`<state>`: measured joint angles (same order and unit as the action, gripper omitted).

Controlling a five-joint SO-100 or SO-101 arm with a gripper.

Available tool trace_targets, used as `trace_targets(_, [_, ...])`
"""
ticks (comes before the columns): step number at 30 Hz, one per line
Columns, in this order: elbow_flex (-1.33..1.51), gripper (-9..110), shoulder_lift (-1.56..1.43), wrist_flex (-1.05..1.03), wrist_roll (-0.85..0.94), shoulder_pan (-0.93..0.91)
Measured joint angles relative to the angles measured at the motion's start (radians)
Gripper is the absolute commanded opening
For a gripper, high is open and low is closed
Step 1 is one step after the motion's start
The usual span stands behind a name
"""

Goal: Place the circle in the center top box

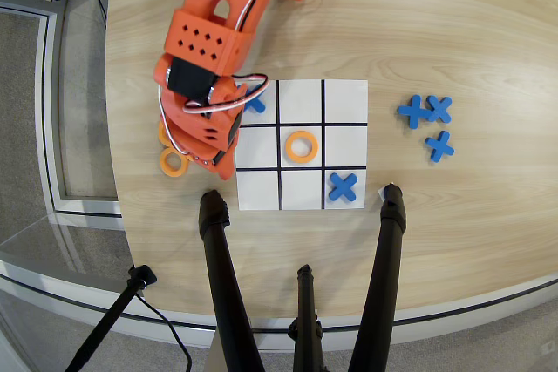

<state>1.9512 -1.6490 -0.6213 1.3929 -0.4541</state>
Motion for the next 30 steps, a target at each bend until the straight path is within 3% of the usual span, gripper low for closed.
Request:
trace_targets(22, [0.075, 22, 0.210, 0.238, 0.067, -0.048])
trace_targets(30, [0.298, 22, 0.212, 0.529, 0.141, -0.057])
